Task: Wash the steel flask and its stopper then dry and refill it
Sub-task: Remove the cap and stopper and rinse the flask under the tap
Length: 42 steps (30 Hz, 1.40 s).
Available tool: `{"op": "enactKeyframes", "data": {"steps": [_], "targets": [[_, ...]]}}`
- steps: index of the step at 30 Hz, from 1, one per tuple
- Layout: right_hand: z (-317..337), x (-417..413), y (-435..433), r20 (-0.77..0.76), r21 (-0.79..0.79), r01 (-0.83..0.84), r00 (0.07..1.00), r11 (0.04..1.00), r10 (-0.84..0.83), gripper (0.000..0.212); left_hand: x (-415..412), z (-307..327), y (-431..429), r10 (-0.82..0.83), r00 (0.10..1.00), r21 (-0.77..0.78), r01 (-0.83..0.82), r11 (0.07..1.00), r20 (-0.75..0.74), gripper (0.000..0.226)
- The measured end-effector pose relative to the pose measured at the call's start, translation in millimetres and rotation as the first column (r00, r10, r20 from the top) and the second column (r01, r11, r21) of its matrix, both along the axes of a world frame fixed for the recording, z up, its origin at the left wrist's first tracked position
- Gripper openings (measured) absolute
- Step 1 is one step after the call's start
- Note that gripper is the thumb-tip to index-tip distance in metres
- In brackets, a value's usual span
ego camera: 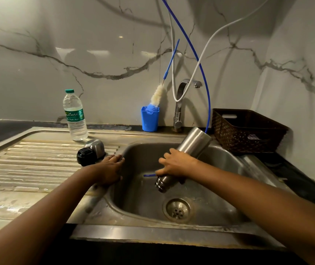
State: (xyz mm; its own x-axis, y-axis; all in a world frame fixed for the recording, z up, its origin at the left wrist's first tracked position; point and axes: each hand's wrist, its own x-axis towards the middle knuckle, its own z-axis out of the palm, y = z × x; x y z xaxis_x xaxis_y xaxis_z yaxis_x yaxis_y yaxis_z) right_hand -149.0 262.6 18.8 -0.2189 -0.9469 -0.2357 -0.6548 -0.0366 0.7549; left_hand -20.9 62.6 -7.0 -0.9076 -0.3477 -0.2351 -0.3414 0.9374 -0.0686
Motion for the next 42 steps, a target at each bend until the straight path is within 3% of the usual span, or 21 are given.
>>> {"op": "enactKeyframes", "data": {"steps": [4, 6, 8, 11, 12, 16, 18, 20, 21, 24, 27, 29, 32, 34, 36, 39, 42], "targets": [[27.1, -3.8, -14.3, 0.009, -0.270, 0.082, 0.997, 0.959, -0.082, 0.061, 0.9, 0.7, 0.3, -0.003, 1.000, 0.023, 0.003, 1.000, -0.004, 0.078], [40.1, -5.6, -17.0, 0.069, -0.374, 0.167, 0.986, 0.912, -0.152, 0.063, 1.4, 0.6, 0.5, -0.004, 1.000, 0.037, 0.004, 0.999, -0.002, 0.079], [40.7, -6.4, -16.3, 0.061, -0.319, 0.146, 0.989, 0.936, -0.133, 0.057, 1.6, 1.1, 0.1, -0.003, 1.000, 0.042, 0.003, 0.999, -0.004, 0.078], [15.5, -3.0, -11.1, -0.105, 0.027, -0.037, 0.994, 0.999, 0.040, 0.061, 1.4, 1.2, 0.5, -0.006, 1.000, 0.035, 0.007, 0.999, -0.013, 0.079], [11.6, -3.4, -10.1, -0.134, 0.063, -0.045, 0.990, 0.997, 0.053, 0.066, 1.3, 1.0, 0.3, -0.007, 1.000, 0.035, 0.007, 0.999, -0.013, 0.079], [22.1, -9.5, -10.4, -0.039, -0.210, 0.100, 0.993, 0.972, -0.111, 0.064, 1.0, 1.4, 0.6, 0.000, 1.000, 0.047, 0.001, 0.999, -0.011, 0.078], [14.1, -6.6, -8.5, -0.061, -0.146, 0.069, 0.995, 0.987, -0.078, 0.072, 1.5, 2.5, 1.7, 0.001, 1.000, 0.042, -0.001, 0.999, -0.010, 0.078], [0.1, -3.3, -5.2, -0.158, 0.016, 0.010, 0.987, 1.000, -0.007, 0.072, 1.5, 2.9, 2.6, 0.007, 1.000, 0.039, -0.007, 0.999, -0.008, 0.078], [-3.0, -5.6, -4.2, -0.168, 0.007, 0.039, 0.985, 0.999, -0.037, 0.071, 1.4, 3.0, 2.8, 0.007, 1.000, 0.039, -0.006, 0.999, -0.006, 0.078], [5.1, -8.2, -3.3, 0.019, -0.208, 0.157, 0.987, 0.965, -0.157, 0.079, 2.5, 3.5, 3.6, 0.005, 1.000, 0.042, -0.004, 0.999, -0.010, 0.078], [-8.2, -7.1, -0.8, -0.029, -0.109, 0.050, 0.998, 0.993, -0.054, 0.081, 3.1, 4.1, 4.6, 0.012, 1.000, 0.047, -0.012, 0.999, -0.012, 0.078], [-9.3, -8.6, 4.5, 0.014, -0.179, 0.078, 0.997, 0.981, -0.077, 0.080, 4.6, 5.6, 6.4, 0.014, 1.000, 0.048, -0.013, 0.999, -0.016, 0.078], [0.1, -9.3, 12.6, 0.435, -0.468, 0.326, 0.894, 0.822, -0.107, 0.087, 6.8, 8.0, 7.7, 0.017, 1.000, 0.061, -0.016, 0.998, -0.020, 0.079], [-0.1, -8.4, 20.3, 0.690, -0.562, 0.519, 0.724, 0.644, 0.018, 0.089, 7.4, 9.0, 9.7, 0.014, 0.999, 0.048, -0.012, 0.999, -0.052, 0.079], [0.2, -6.7, 26.5, 0.832, -0.542, 0.687, 0.522, 0.484, 0.189, 0.089, 7.8, 12.9, 15.6, -0.004, 0.994, 0.032, 0.007, 0.999, -0.113, 0.079], [4.6, -7.4, 32.6, 0.828, -0.464, 0.846, 0.309, 0.263, 0.468, 0.082, 8.4, 23.2, 36.3, -0.018, 0.978, 0.140, 0.048, 0.989, -0.209, 0.075], [17.9, -8.0, 32.7, 0.744, -0.368, 0.923, 0.222, 0.109, 0.630, 0.079, 5.7, 31.2, 56.0, 0.067, 0.944, 0.396, 0.071, 0.915, -0.324, 0.079]]}}
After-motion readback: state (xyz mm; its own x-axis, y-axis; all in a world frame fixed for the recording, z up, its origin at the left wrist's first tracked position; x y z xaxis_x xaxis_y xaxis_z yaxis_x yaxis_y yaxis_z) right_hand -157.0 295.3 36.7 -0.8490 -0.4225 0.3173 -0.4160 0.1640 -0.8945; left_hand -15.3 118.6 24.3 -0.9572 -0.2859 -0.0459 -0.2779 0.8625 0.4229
